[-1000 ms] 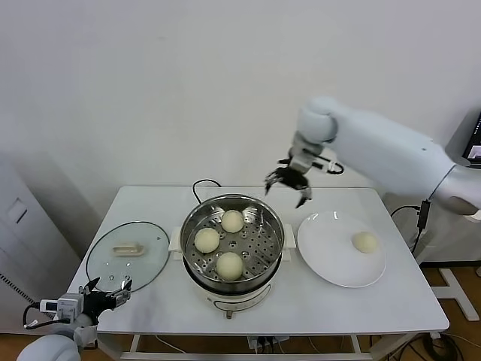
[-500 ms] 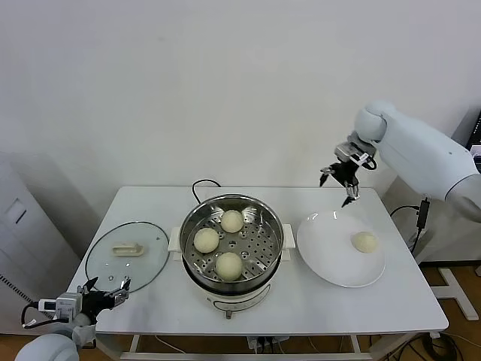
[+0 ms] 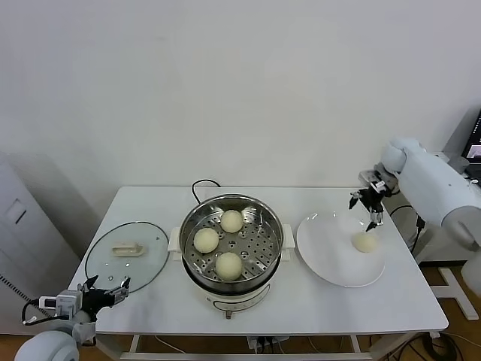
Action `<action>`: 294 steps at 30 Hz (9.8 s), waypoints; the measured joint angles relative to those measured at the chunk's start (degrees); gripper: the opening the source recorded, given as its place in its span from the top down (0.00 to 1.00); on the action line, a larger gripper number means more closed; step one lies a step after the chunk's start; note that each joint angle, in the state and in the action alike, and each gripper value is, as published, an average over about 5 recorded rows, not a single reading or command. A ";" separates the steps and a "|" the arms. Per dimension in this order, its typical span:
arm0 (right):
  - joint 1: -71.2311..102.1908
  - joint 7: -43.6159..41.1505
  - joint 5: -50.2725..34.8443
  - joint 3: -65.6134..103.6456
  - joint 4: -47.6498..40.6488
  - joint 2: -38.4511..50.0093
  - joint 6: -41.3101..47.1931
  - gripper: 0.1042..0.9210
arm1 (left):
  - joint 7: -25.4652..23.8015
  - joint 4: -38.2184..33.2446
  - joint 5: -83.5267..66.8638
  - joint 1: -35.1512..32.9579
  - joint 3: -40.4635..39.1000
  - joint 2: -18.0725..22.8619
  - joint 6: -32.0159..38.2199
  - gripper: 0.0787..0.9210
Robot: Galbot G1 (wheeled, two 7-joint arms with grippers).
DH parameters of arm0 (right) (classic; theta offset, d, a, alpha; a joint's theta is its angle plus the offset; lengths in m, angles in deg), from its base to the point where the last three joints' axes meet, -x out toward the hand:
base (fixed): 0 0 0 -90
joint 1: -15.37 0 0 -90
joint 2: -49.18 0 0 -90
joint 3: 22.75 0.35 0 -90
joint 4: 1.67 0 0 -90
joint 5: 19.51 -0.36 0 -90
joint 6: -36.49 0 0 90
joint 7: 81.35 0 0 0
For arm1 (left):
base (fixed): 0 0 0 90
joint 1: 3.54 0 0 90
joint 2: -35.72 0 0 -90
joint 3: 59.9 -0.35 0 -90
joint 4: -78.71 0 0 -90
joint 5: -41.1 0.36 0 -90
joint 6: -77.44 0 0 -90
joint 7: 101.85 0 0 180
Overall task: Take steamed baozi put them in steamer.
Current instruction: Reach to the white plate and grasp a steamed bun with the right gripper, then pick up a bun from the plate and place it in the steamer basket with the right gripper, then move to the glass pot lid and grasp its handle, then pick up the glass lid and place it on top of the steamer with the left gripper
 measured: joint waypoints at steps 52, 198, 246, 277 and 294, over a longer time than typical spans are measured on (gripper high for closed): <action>4.69 6.21 1.74 5.69 0.36 1.51 4.62 0.57 | 0.53 -1.25 0.69 -0.77 -0.23 1.27 -0.30 0.12; 77.01 67.01 -40.54 75.10 60.87 -8.02 21.81 0.12 | -6.44 22.15 75.04 8.13 0.08 5.41 35.06 0.12; 81.62 62.57 -33.38 81.02 58.22 -16.52 18.44 0.12 | 2.95 41.61 109.60 25.14 -0.06 13.40 41.03 0.54; 81.25 61.03 -33.57 82.43 59.24 -14.98 18.55 0.12 | -10.44 14.70 93.51 20.43 -0.47 0.98 28.17 0.96; 80.68 60.21 -33.54 83.45 58.34 -13.81 18.12 0.12 | -21.93 -1.98 96.41 25.81 -17.32 0.47 5.28 0.96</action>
